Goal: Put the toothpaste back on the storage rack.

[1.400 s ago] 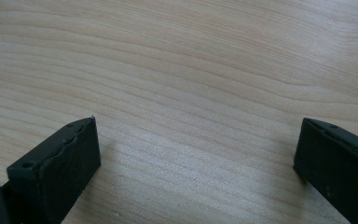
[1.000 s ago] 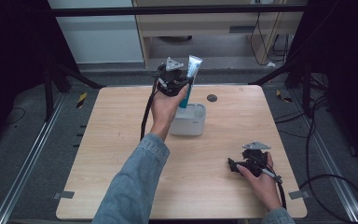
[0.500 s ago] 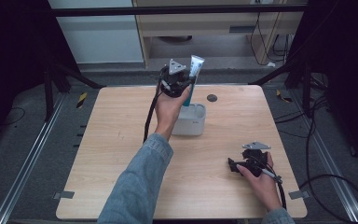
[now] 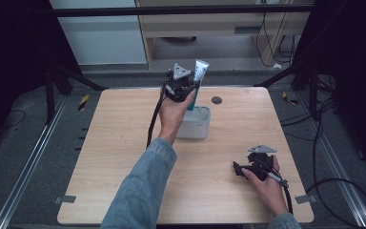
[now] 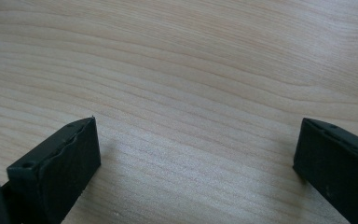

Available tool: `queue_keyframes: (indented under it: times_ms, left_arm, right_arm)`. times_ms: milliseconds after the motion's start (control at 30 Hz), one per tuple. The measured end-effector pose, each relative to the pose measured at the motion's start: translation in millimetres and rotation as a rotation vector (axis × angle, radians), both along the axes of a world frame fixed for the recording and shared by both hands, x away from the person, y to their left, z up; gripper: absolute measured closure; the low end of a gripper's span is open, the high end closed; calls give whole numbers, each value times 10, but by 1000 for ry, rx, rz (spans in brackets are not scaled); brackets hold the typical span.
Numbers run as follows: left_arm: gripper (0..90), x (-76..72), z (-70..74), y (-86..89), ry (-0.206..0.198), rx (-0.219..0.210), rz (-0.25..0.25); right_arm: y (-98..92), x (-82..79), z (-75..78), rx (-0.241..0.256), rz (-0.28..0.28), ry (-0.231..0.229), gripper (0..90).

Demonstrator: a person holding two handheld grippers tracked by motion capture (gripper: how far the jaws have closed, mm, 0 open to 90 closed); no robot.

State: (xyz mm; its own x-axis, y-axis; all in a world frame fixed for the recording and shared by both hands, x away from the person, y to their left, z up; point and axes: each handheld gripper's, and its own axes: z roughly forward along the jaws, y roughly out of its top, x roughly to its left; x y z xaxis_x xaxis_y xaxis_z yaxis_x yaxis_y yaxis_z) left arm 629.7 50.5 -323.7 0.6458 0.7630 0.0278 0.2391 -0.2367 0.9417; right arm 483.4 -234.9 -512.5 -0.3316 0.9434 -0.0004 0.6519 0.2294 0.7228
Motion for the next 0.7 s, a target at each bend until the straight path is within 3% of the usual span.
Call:
queue_keyframes:
  times_ms: [267, 433, 700]
  left_arm:
    - [782, 18, -83, -2, -4, 18, -10]
    - [782, 32, -188, 21, 9, -2, -11]
    - [782, 26, -328, 28, 8, 21, -17]
  right_arm:
    - [2, -1, 1, 2, -1, 0, 8]
    - [2, -1, 1, 2, 0, -1, 8]
    - [2, 0, 0, 2, 1, -1, 8]
